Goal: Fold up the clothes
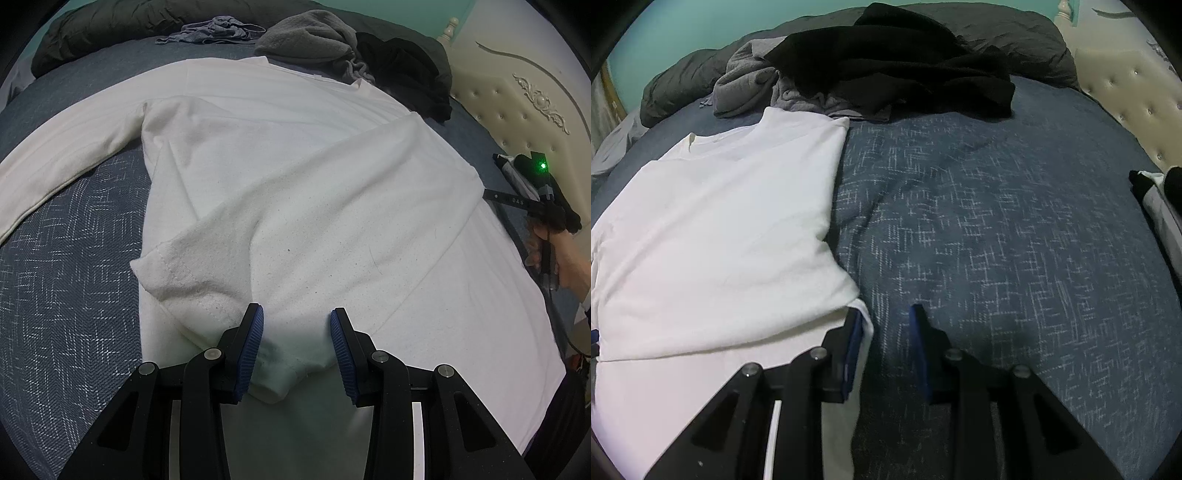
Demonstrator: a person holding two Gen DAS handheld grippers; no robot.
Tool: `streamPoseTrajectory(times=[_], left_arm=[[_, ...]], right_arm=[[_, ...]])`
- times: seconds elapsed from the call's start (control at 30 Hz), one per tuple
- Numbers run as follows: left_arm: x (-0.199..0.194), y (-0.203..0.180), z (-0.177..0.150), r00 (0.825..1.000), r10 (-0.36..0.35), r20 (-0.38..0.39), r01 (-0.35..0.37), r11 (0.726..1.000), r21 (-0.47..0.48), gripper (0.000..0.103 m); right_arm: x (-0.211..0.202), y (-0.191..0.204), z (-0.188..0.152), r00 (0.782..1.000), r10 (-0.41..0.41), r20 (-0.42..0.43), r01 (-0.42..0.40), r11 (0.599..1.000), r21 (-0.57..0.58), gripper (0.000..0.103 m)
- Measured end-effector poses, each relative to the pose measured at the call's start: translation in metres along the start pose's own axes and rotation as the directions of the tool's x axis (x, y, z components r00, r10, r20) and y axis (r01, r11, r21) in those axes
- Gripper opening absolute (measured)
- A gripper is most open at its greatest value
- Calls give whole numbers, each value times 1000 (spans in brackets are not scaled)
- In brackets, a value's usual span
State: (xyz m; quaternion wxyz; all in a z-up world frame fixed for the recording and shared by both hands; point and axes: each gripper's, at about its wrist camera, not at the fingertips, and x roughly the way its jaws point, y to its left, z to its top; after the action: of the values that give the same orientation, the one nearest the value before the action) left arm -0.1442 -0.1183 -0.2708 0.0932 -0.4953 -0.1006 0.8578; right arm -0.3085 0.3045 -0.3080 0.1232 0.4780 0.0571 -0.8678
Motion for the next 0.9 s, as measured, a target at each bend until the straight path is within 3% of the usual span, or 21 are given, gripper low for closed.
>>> streamPoseTrajectory(times=[0.17,0.3,0.5,0.6,0.7,0.9], left_arm=[[1,-1,0,1000,0,1,0,1000,-1,41],[1,-1,1,1000,0,2,0,1000,-2,41],[2,-3,0,1000,-4,4,4,1000,-4,41],[4,-5,3,1000,-5,2,5,1000,-2,42],[5,-8,4,1000,-20,3,20,1000,8,51],[4,-11,4,1000,-19,5,19,1000,11,53]], right_arm=[[-14,-4,0,999,36,-12,-35,999,41,25],[-31,-9,6,997,69,43,-74,990,122,25],[-15,21,17,988,151,37,-153,986,64,25],[-2,25,15,991,137,2,-137,988,73,25],[7,19,10,994,107,-26,-104,991,81,25],[6,8,6,996,82,-32,-79,993,87,25]])
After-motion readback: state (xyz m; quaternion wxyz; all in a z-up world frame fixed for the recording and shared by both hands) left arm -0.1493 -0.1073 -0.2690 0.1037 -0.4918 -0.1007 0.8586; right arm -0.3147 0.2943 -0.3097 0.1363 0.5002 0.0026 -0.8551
